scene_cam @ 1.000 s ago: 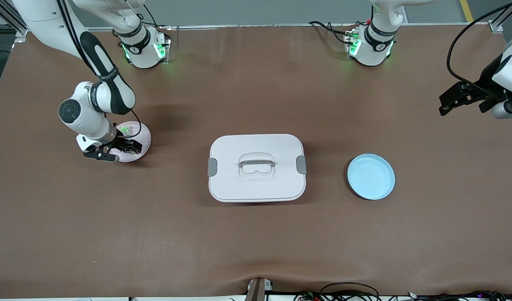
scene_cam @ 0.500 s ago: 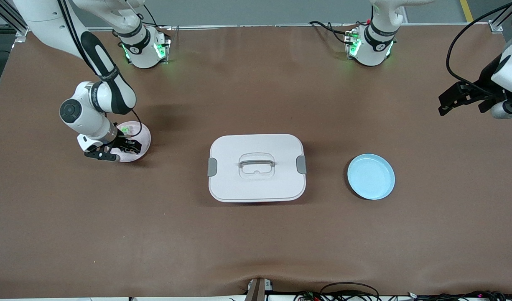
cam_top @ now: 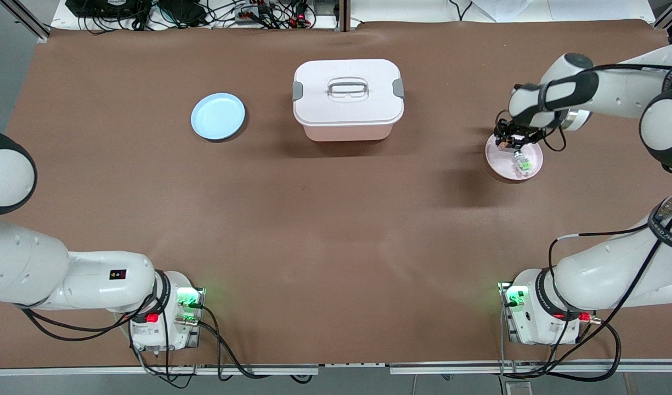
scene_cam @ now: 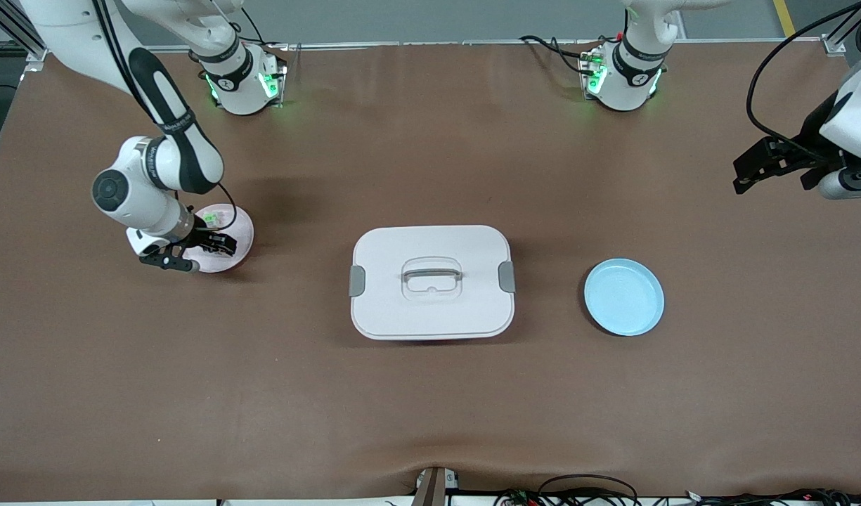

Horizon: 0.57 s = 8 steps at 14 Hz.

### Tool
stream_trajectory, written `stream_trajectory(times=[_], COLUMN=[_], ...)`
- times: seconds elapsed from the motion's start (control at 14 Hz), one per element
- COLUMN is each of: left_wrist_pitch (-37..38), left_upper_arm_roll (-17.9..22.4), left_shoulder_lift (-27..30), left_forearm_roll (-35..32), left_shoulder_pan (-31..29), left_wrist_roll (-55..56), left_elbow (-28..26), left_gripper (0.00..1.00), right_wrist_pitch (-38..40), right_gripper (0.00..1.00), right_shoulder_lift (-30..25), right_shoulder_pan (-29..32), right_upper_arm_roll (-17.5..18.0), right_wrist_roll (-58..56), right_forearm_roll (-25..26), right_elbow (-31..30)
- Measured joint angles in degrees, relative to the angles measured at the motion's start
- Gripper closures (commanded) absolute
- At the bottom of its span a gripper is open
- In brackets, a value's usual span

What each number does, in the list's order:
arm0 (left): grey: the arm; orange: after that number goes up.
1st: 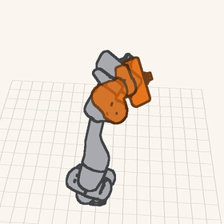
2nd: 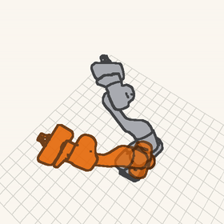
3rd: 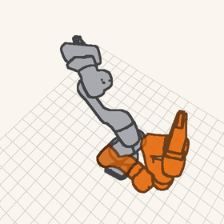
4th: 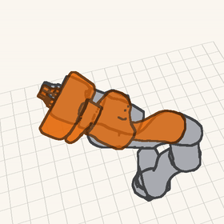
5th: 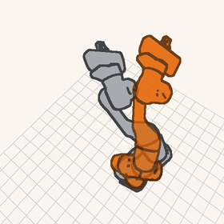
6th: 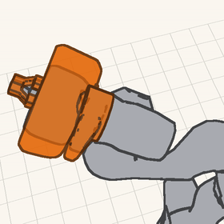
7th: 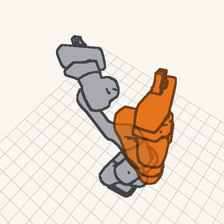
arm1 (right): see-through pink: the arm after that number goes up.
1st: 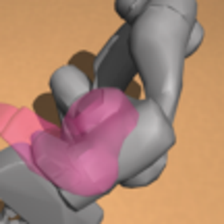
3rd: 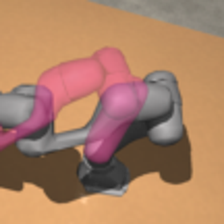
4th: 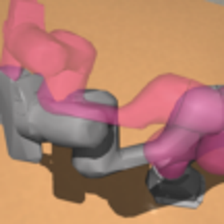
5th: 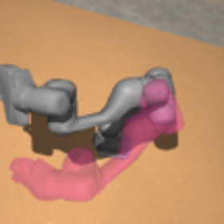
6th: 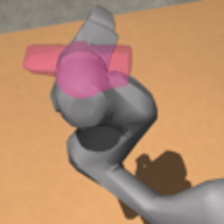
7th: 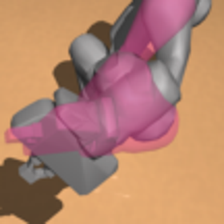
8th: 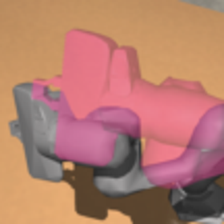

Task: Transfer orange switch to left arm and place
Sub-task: 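Close the right gripper on the orange switch and lift it, then carry the switch over the white box while the left gripper approaches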

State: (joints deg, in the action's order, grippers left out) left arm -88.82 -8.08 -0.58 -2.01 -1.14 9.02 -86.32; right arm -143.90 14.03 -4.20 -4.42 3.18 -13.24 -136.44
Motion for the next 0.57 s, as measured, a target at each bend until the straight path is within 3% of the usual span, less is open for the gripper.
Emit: stream_trajectory(times=[0.21, 0.57], left_wrist_pitch=[0.00, 0.00], left_upper_arm_roll=[-0.02, -0.21], left_shoulder_lift=[0.00, -0.20], left_forearm_roll=[0.00, 0.34], left_shoulder_pan=[0.08, 2.18], left_wrist_roll=[0.00, 0.00], left_elbow=[0.00, -0.01], left_gripper=[0.00, 0.00], right_wrist_pitch=[15.96, 34.23], right_gripper=[1.00, 1.00], right_shoulder_lift=[-4.06, -6.13], right_shoulder_pan=[0.00, -3.00], right_upper_arm_roll=[-0.13, 0.17], right_wrist_roll=[2.05, 25.04], right_forearm_roll=[-6.04, -7.06], right_elbow=[7.24, 23.08])
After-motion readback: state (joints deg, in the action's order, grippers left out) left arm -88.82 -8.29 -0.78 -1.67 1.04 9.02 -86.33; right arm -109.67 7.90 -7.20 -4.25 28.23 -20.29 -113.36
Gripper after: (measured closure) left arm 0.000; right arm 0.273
